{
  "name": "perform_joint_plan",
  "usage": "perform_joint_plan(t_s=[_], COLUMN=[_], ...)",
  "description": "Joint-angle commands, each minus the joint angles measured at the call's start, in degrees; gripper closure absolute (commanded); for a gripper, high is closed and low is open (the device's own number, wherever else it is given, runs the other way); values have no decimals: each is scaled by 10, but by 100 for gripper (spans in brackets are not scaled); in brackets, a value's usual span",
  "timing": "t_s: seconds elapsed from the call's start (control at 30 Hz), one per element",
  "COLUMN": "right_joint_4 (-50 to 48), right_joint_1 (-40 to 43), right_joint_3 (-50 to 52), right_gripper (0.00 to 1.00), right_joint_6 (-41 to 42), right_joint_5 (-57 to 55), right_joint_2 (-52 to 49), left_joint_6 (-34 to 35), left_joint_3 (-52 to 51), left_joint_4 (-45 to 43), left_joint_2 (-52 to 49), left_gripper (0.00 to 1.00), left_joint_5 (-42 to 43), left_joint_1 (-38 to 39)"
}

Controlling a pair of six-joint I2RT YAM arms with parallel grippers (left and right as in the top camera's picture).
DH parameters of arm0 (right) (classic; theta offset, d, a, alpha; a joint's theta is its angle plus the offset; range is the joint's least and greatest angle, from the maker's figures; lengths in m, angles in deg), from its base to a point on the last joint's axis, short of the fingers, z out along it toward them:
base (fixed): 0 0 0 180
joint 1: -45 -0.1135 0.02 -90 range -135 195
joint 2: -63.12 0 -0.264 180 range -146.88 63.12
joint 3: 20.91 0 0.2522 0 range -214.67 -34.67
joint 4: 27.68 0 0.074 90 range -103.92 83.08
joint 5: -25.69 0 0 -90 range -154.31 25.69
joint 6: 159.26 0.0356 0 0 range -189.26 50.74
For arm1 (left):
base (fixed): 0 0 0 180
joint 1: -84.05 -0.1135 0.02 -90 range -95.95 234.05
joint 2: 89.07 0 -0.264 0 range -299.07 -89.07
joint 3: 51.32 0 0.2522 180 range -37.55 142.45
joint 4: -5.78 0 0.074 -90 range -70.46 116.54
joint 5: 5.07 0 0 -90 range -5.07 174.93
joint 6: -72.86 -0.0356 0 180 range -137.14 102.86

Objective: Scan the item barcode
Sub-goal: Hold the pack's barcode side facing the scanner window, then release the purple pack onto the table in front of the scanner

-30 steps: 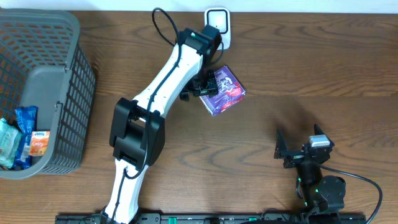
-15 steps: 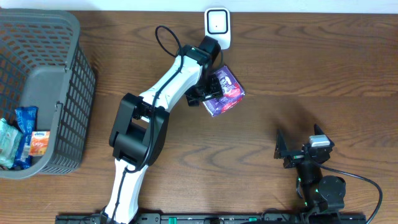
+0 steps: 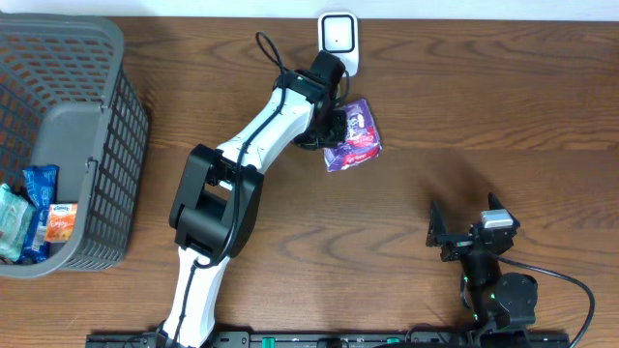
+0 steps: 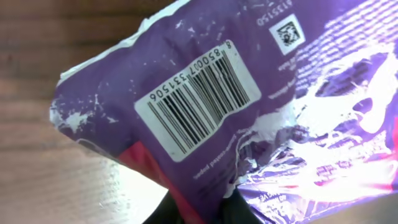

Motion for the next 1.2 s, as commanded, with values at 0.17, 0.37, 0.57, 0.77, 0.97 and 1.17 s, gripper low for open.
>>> perform_joint_plan(t_s=[0.17,0.37,0.57,0.77,0.97,1.17], right_joint_4=[2,2,2,2,2,2], right_joint_1=[5,5,5,5,5,5], right_joint_3=[2,2,2,2,2,2], right_gripper=[1,1,1,1,1,1], right_joint_6=[8,8,8,8,8,8], right_joint_5=[-3,-3,-3,-3,-3,-3], right_joint_2=[1,1,1,1,1,1], left_joint_6=[-176,-169,-133,-102,-102,-114], left_joint_3=[7,21,21,21,21,21], left_joint_4=[2,1,2,6,49,128], left_joint_2=[43,97,159,235,326,400], left_gripper=[85,30,2,2,2,2], left_joint_5=[-8,-8,-8,-8,-8,-8], left_joint_1=[-17,-38,-64,-100,-152,-194])
